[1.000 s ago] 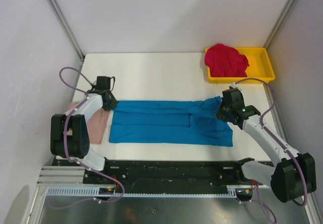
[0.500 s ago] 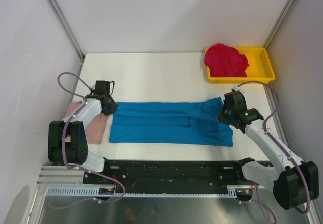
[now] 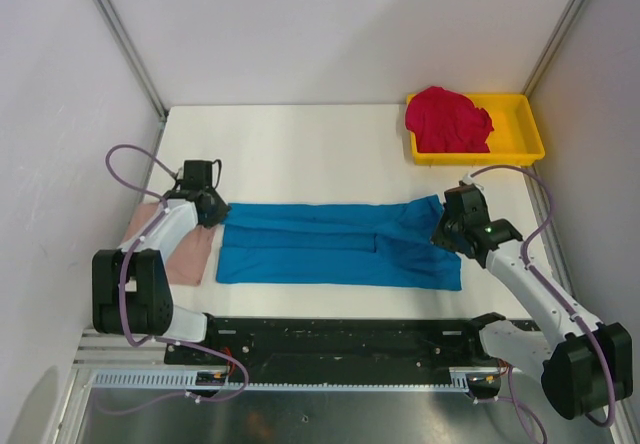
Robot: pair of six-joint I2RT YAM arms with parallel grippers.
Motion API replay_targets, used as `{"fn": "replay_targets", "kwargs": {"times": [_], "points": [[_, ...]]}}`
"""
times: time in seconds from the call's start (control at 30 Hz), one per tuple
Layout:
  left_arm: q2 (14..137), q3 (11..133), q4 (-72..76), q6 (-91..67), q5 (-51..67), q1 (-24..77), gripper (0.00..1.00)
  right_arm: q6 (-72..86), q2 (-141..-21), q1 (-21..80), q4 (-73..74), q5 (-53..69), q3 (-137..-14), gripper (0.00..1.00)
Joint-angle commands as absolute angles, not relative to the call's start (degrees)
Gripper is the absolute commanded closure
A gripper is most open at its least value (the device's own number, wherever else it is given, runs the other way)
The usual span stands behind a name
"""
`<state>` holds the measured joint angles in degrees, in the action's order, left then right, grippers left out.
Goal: Fold and stack the t-shirts
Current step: Fold the other side of the tshirt into a rectangle
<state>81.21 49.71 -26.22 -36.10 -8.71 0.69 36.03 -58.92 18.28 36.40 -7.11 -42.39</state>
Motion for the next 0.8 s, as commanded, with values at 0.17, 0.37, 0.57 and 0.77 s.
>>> {"fn": "replay_targets", "kwargs": {"times": [0.17,0.37,0.57,0.77], "points": [[80.9,46.6,-25.7,-38.0,-8.6,-1.1,1.0,37.5,-57.7,18.6,35.1,-6.8,-37.9,1.0],[81.2,46.1,-25.2,-37.7,-7.2,-1.6,0.62,36.4,-57.7,18.5,32.8,-5.1,-34.9,0.72],[77.5,49.1,-25.0,-34.3,-5.0,-1.5,0.43,35.2,-55.8,19.7,29.5,-2.9,-37.3,0.55],[80.5,52.1,-24.8,-32.0,-1.0,2.4,0.55,34.6,-66.2,23.5,23.0,-5.0,-42.6,0.57]]}}
